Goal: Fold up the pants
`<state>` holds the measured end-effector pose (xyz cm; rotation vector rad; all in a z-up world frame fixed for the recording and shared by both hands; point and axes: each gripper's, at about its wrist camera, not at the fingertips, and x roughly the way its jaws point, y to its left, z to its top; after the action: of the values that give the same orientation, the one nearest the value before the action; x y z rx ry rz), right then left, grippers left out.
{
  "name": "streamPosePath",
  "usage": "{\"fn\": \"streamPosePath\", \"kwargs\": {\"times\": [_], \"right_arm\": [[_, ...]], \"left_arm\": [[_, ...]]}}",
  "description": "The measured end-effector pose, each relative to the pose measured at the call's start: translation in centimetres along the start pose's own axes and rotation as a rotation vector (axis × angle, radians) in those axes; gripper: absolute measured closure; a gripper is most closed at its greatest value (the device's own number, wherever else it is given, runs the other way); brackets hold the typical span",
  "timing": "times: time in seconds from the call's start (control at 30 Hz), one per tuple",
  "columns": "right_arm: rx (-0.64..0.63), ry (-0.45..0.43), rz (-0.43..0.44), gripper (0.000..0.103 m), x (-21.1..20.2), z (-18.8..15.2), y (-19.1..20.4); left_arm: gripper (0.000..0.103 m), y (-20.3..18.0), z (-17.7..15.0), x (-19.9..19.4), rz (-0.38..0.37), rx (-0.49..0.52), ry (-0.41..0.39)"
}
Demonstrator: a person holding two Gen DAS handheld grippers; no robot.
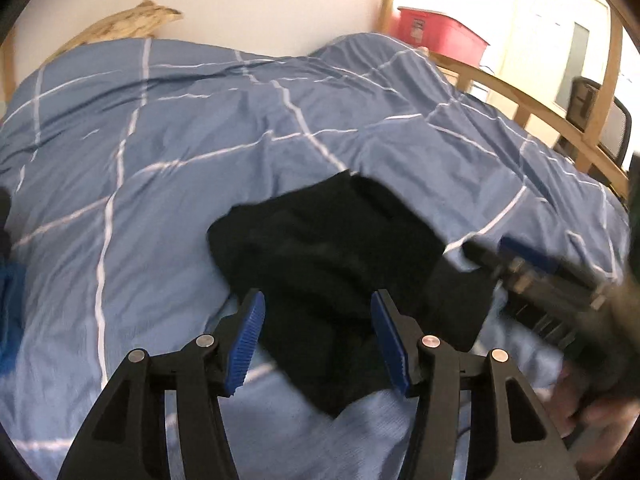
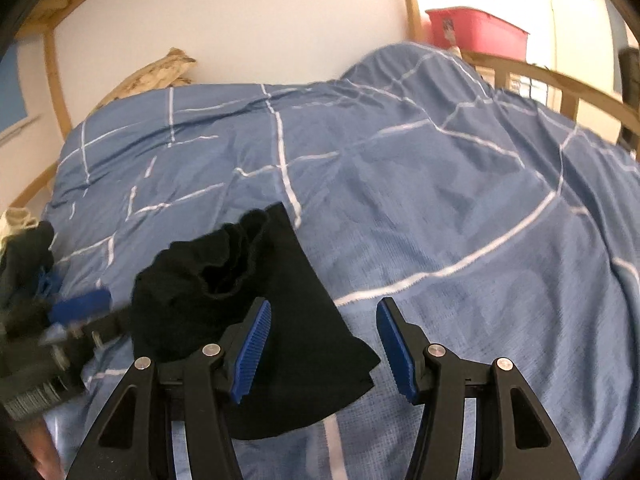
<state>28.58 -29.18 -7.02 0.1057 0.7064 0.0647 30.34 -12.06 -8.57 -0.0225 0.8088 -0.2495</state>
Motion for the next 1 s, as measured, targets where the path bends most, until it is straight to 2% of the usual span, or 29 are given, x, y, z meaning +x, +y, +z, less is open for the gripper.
{"fn": "streamPosePath", "kwargs": {"times": [0.07, 0.2, 0.37, 0.47, 0.63, 0.87, 1.0], "right_arm": [[-0.018, -0.022, 0.035, 0.047, -0.8, 0.3, 0.5], [-0.085, -0.027, 0.144, 0.047, -1.0, 1.9, 1.9], [-0.280, 0.035, 0.157, 0.047, 1.4, 3.6, 5.3], [-0.316, 0.059, 0.198, 0.048, 2.8, 4.2, 6.8], [-0.271, 0.115, 0.243, 0.059, 5.4, 4.4, 7.5], [-0.161, 0.143, 0.240, 0.059, 6.6, 3.8, 5.3], [-0.143, 0.156, 0.243, 0.064, 7.2, 3.8, 4.9]], "left_arm": [[0.049, 0.2, -1.0, 0.4, -0.007, -0.010, -0.010], [0.049, 0.5, -2.6, 1.3, -0.087, -0.033, -0.018], [0.049, 1.4, -2.7, 2.2, -0.125, -0.071, 0.001], [0.049, 1.3, -2.9, 2.1, -0.106, -0.060, -0.010], [0.049, 0.7, -3.2, 2.3, -0.096, -0.039, -0.006], [0.049, 0.5, -3.4, 2.3, -0.079, -0.027, -0.006], [0.049, 0.4, -3.5, 2.4, -0.066, -0.019, -0.005]]}}
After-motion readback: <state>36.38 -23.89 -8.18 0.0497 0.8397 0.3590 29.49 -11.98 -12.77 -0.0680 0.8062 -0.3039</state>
